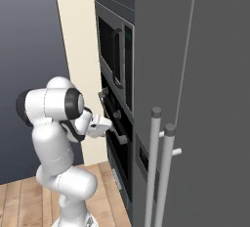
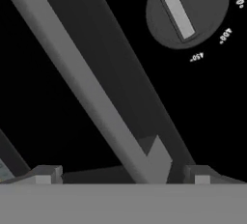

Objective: Take the baked cake out of the oven and place it on the plate for cooling. Then close the oven door.

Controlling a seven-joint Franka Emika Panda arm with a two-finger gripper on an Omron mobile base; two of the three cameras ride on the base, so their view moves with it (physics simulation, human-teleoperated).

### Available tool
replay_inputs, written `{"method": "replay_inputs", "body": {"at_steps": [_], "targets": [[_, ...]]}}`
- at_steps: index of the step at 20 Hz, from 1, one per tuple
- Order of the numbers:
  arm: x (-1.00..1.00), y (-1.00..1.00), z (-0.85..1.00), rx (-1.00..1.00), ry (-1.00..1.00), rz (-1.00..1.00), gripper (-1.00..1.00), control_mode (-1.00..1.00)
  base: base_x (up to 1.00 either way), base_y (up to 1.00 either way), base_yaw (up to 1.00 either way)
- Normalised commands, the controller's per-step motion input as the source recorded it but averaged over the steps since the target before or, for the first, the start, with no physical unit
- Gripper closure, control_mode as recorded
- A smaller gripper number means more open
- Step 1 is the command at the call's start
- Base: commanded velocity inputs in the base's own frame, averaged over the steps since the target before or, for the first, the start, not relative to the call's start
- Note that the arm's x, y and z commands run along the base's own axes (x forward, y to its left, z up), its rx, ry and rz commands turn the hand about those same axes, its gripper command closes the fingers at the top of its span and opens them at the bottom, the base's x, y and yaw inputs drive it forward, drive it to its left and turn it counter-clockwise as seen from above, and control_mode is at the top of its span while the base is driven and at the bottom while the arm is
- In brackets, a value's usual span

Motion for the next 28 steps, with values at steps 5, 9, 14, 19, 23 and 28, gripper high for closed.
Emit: {"method": "replay_inputs", "body": {"at_steps": [5, 9, 14, 19, 23, 28], "targets": [[0.33, -0.2, -0.21, -0.01, 0.0, 0.0, -1.0, -1.0, 0.0, 0.0, 0.0], [0.36, -0.11, -0.28, 0.0, 0.0, 0.01, -1.0, -1.0, 0.0, 0.0, 0.0], [0.37, -0.1, -0.36, 0.0, 0.0, 0.03, -1.0, -1.0, 0.0, 0.0, 0.0], [0.26, -0.05, -0.44, 0.0, 0.06, 0.05, 1.0, -1.0, 0.0, 0.0, 0.0], [-0.03, 0.55, -0.73, 0.0, 0.22, 0.09, 1.0, -1.0, 0.0, 0.0, 0.0], [-0.33, 1.0, -0.77, -0.05, 0.23, 0.09, 1.0, -1.0, 0.0, 0.0, 0.0]]}}
